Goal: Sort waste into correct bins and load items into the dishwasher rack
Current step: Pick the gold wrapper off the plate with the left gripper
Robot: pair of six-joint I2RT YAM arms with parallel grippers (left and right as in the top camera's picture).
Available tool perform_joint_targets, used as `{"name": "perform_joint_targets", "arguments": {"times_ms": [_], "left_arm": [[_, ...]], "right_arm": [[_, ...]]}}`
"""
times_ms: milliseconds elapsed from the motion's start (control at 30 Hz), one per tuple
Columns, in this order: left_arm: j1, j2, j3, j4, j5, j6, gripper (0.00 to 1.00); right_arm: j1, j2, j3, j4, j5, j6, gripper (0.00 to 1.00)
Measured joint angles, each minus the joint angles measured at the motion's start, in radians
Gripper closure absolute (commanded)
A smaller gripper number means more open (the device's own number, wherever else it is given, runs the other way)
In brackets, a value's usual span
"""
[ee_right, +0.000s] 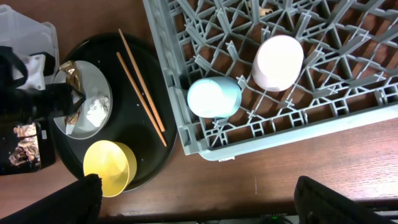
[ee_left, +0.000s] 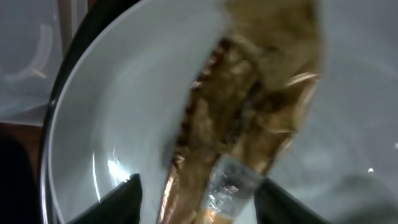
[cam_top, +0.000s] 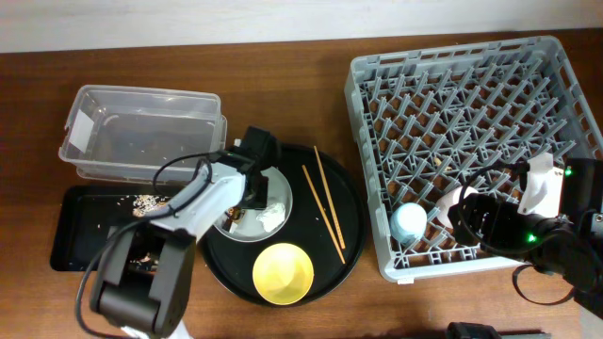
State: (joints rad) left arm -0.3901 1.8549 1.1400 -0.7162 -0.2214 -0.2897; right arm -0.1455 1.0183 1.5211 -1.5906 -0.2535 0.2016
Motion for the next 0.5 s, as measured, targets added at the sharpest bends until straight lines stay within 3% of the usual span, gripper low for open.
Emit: {"name": "perform_joint_targets", "arguments": {"times_ms": [33, 233, 367, 500], "left_arm": [[0.005, 0.004, 0.000, 0.000, 0.006, 0.000, 1.00], [0.005, 0.003, 0.055, -0.142, 0.072, 0.007, 1.00], [0.006, -0.024, 0.201, -0.296, 0.098, 0.007, 1.00], [0.061, -0.136, 0.322, -0.283, 0.042, 0.006, 1.00]], "right_arm": [[0.000, 0.000, 0.000, 0.000, 0.000, 0.001, 0.01], [0.000, 0.000, 0.000, 0.000, 0.000, 0.000, 0.01], [0.000, 0.000, 0.000, 0.000, 0.000, 0.000, 0.01], [0.000, 0.000, 0.000, 0.000, 0.000, 0.001, 0.01]]}}
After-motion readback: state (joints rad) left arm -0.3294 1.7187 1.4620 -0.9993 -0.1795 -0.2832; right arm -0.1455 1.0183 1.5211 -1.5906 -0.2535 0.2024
